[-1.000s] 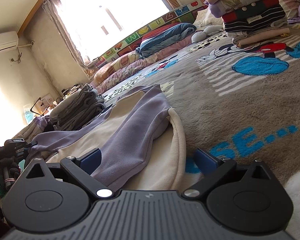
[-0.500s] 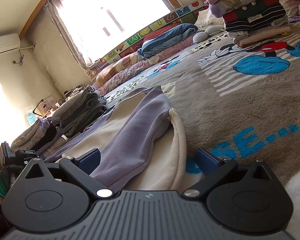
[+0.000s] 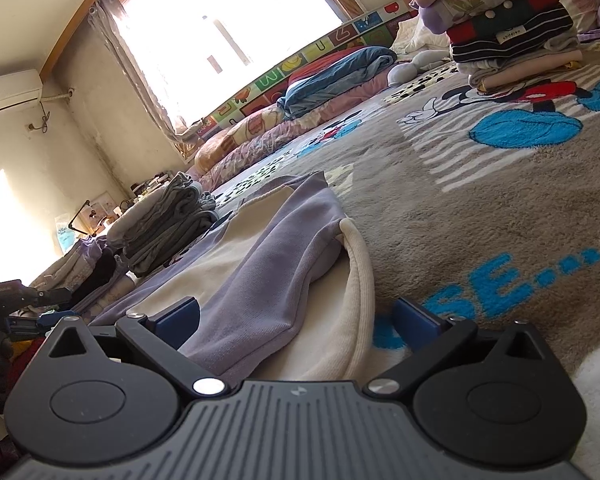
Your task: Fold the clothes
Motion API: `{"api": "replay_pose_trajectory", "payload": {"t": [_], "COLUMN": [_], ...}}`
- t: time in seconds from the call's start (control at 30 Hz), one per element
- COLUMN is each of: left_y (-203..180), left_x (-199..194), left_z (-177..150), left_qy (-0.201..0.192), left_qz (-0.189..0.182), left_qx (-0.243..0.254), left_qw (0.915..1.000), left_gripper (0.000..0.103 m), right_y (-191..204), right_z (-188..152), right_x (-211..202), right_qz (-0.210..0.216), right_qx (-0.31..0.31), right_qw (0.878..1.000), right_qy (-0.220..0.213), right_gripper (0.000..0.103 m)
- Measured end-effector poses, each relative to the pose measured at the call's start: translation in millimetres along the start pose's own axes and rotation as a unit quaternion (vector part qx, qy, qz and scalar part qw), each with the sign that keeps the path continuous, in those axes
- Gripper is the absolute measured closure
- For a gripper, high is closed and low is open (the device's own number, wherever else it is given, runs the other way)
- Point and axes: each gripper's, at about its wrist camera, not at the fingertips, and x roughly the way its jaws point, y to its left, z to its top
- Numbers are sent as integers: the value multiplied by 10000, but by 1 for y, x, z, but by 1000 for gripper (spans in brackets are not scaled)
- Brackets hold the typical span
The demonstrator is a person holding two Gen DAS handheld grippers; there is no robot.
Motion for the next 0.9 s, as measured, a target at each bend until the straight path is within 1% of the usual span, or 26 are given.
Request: {"api": "replay_pose_trajectory", "payload": {"t": [0.07,0.13,0.17,0.2,0.23,0.27,0.3,0.37,0.4,0.43,0.5,0.57,0.63,0.67,0.7,0.73,0.77,0.8,0.83,0.87,0.9], "left_y": [-25,-44,-46,-45,-38,-30,-21,1,5,4,-3,-18,-32,-40,-48,-52,-49,-46,-42,-39,-36], "left_x": [-4,-2,3,10,17,18,17,7,3,-4,-18,-26,-34,-36,-33,-29,-27,-24,-22,-19,-17], "left_z": [-17,-36,-44,-52,-60,-66,-70,-67,-66,-65,-63,-64,-65,-66,-70,-72,-74,-75,-77,-78,-79], "left_qy": [-67,-94,-1,119,259,344,426,493,418,247,-151,-437,-721,-825,-853,-831,-708,-585,-462,-339,-216], "left_qz": [181,545,848,1241,1729,2072,2293,2249,2326,2375,2167,1624,1076,823,614,480,493,506,518,530,543], "left_qx": [493,1178,1454,1726,1933,2023,2002,1502,1419,1387,1280,1246,1206,1252,1427,1541,1540,1538,1536,1534,1532], "left_qw": [9986,9915,9857,9771,9654,9565,9516,9615,9613,9611,9677,9778,9842,9853,9842,9834,9843,9851,9857,9862,9865], "left_gripper": [45,45,49,58,63,63,63,63,63,65,65,65,65,65,65,66,66,66,67,68,69], "right_y": [0,1,2,2,3,4,4,4,4,4,5,6,8,11,15,23,34,50,66,83,100], "right_z": [0,0,0,0,0,0,0,0,0,0,0,0,1,2,3,4,5,6,5,-1,-6], "right_x": [0,0,0,0,0,1,1,0,0,0,0,-1,-5,-9,-15,-22,-28,-35,-41,-46,-50], "right_qz": [-8,-33,-47,-61,-74,-88,-99,-96,-90,-90,-104,-127,-171,-202,-224,-214,-174,-97,-18,68,154], "right_qx": [-3,-19,-29,-40,-54,-68,-81,-82,-78,-78,-92,-105,-103,-95,-128,-301,-612,-1086,-1586,-2163,-2731], "right_qw": [10000,10000,10000,10000,9999,9999,9999,9999,9999,9999,9999,9998,9998,9997,9996,9991,9975,9934,9866,9757,9614], "right_qy": [8,24,33,41,50,58,65,69,69,70,76,67,28,-33,-107,-213,-293,-348,-378,-339,-299], "right_gripper": [0,0,0,0,0,0,0,0,0,0,0,1,3,4,4,6,8,10,14,17,19]}}
